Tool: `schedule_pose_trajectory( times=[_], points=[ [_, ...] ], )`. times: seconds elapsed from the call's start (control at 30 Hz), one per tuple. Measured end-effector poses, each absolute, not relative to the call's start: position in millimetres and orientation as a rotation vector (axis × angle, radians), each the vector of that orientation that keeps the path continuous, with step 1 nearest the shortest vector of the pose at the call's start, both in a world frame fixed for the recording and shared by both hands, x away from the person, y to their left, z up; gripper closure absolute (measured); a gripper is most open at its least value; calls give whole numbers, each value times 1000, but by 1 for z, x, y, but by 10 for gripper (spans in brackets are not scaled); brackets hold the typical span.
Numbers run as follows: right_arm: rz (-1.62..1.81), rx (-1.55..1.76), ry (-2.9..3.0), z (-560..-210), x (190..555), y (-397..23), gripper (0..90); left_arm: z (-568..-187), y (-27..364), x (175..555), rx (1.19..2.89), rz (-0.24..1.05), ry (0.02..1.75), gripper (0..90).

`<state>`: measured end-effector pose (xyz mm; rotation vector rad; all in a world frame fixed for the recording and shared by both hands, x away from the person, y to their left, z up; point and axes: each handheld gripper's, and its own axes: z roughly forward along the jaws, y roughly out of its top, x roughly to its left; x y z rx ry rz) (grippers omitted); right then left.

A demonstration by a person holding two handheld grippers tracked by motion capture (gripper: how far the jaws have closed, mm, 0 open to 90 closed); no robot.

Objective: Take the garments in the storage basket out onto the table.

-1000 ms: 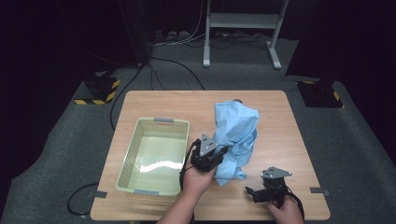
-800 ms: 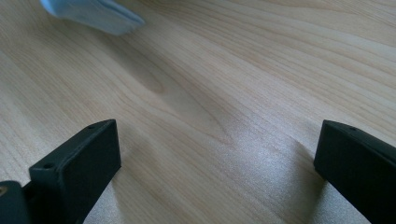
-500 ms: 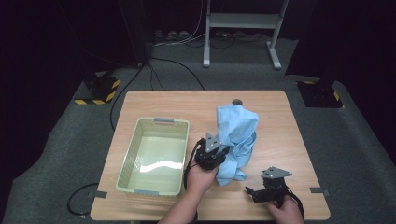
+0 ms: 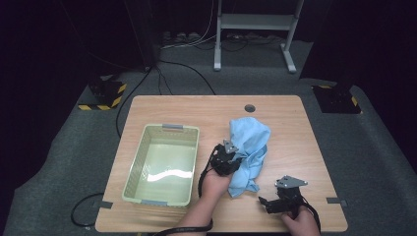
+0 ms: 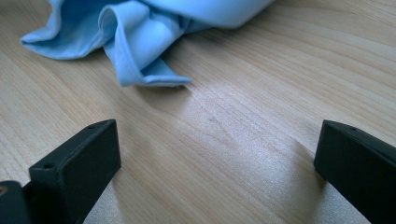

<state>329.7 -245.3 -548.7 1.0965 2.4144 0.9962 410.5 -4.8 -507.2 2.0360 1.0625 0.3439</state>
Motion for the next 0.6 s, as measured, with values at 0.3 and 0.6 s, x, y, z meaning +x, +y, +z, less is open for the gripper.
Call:
schedule_pose_trajectory(
  times=[0.3, 0.6],
  points=[
    [996, 1090, 2418, -549, 330, -245, 3, -517, -12, 418, 2061, 305, 1076, 643],
    [992, 1091, 2418, -549, 329, -245, 3, -525, -12, 421, 2052, 239, 1060, 479]
  ],
)
